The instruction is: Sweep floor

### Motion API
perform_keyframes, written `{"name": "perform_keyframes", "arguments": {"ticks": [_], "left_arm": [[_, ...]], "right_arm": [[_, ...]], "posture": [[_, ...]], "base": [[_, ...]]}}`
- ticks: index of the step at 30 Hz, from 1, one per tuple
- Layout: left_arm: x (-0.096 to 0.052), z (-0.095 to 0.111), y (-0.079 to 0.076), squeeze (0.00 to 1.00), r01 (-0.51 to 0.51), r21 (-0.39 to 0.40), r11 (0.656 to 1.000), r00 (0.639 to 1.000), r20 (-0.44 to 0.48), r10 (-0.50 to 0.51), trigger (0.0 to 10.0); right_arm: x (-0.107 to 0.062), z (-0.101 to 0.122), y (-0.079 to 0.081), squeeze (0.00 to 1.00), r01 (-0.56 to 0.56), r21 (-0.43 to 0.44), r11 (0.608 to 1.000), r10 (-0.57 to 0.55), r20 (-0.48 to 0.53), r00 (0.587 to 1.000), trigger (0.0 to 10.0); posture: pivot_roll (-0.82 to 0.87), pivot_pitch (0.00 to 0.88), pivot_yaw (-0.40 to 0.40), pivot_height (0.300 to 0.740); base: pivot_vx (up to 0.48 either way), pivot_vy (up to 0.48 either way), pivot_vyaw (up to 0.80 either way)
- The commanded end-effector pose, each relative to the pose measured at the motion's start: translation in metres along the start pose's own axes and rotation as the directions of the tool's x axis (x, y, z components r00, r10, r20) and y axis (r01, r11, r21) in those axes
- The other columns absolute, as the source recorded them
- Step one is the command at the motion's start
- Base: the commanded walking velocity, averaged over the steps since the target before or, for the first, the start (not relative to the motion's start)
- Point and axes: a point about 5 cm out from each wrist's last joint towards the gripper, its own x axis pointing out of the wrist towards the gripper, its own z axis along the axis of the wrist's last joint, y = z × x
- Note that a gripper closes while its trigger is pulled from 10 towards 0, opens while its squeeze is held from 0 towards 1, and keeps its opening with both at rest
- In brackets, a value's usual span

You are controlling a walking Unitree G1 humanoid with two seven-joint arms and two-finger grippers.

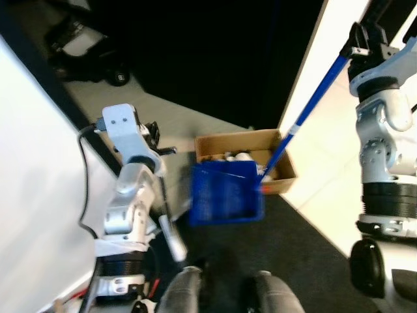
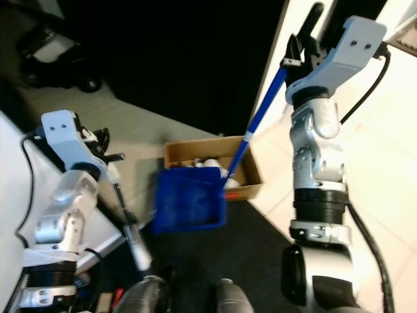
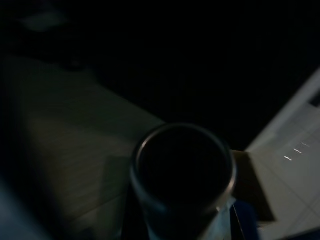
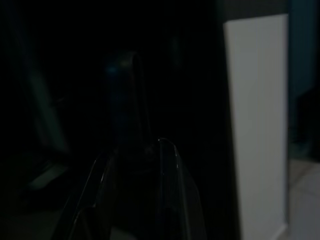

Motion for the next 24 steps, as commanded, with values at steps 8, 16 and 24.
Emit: {"name": "perform_keyframes", "arguments": {"ticks": [8,16,24], "left_arm": [[0.0,0.001,-0.002,0.0,0.005,0.013,1.0,1.0,0.01,-0.005,10.0],[0.0,0.0,-0.002,0.0,0.002,0.018,1.0,1.0,0.007,-0.002,10.0],[-0.001,-0.005,-0.001,0.0,0.001,0.022,1.0,1.0,-0.004,-0.001,10.0]], "right_arm": [[0.001,0.01,-0.002,0.0,0.001,0.016,1.0,-0.002,0.045,0.999,10.0],[0.001,0.004,-0.001,0.0,-0.008,0.007,1.0,0.008,0.026,1.0,10.0],[-0.009,-0.025,-0.004,0.0,-0.013,-0.039,0.999,0.011,-0.067,0.998,10.0]], "posture": [[0.02,0.09,0.027,0.74],[0.02,0.088,0.027,0.74],[0.02,0.087,0.024,0.74]], "base": [[-0.203,0.0,0.0],[0.0,0.0,0.0],[0.0,0.0,0.0]]}}
